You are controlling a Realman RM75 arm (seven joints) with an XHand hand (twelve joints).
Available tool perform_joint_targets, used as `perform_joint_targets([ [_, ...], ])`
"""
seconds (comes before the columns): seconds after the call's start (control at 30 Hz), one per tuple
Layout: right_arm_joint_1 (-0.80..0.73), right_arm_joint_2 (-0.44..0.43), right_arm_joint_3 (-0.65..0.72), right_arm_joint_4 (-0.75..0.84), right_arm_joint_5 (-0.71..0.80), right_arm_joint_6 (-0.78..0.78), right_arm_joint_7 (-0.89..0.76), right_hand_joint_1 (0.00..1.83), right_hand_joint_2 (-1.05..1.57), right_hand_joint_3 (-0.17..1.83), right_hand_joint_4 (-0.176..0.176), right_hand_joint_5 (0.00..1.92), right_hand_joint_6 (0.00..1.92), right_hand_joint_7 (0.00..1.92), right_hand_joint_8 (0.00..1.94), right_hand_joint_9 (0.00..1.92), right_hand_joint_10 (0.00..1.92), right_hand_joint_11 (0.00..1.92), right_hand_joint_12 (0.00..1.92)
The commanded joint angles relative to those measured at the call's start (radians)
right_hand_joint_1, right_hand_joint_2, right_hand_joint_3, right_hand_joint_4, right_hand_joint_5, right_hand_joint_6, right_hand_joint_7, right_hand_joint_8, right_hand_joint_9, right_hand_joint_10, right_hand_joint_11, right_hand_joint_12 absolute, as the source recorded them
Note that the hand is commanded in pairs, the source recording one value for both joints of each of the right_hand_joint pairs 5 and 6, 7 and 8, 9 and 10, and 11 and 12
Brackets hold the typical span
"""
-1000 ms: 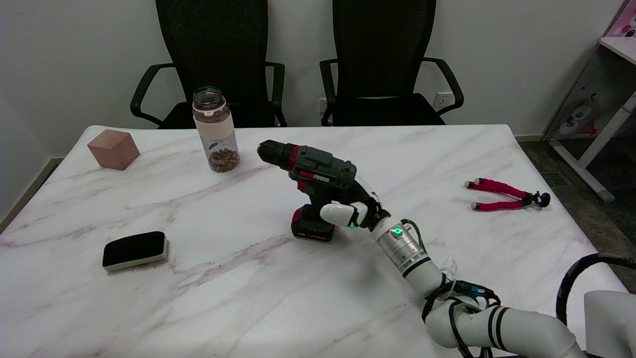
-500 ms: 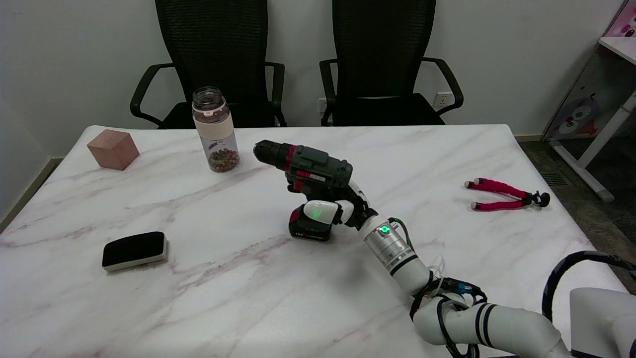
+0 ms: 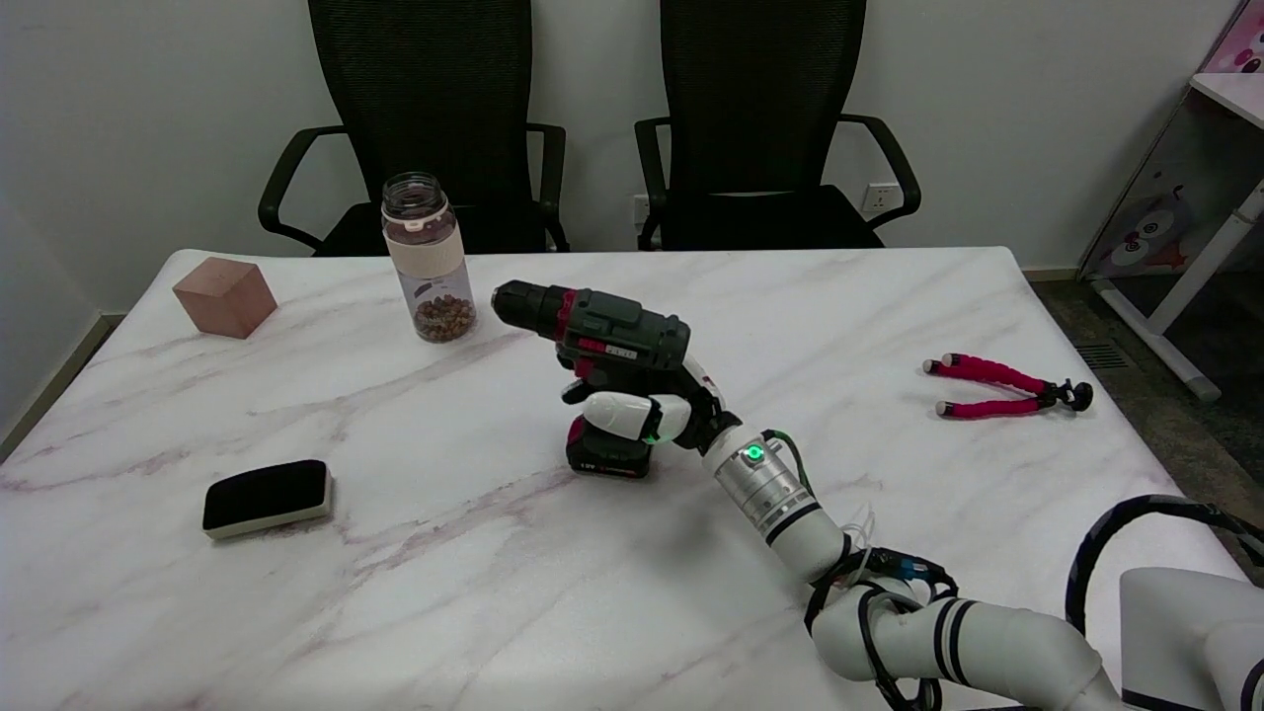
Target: Pick up the power screwdriver.
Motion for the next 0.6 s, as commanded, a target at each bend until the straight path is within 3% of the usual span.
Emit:
perform_joint_targets([
  [0.03, 0.01, -0.003, 0.005, 0.021, 0.004, -0.006, -0.001, 0.9, 0.06, 0.61, 0.058, 0.64, 0.64, 0.64, 0.64, 0.58, 0.58, 1.04, 1.04],
  [0.27, 0.012, 0.0, 0.007, 0.028, 0.007, -0.006, -0.001, 0.9, 0.07, 0.62, 0.053, 0.65, 0.65, 0.65, 0.65, 0.71, 0.71, 1.27, 1.27],
  [0.47, 0.013, 0.003, 0.011, 0.033, 0.007, -0.006, -0.001, 0.9, 0.12, 0.62, 0.041, 0.66, 0.66, 0.66, 0.66, 1.21, 1.21, 1.39, 1.39],
  [0.6, 0.013, 0.006, 0.014, 0.034, 0.007, -0.006, -0.001, 0.9, 0.19, 0.62, 0.04, 0.68, 0.68, 0.68, 0.68, 1.43, 1.43, 1.41, 1.41],
])
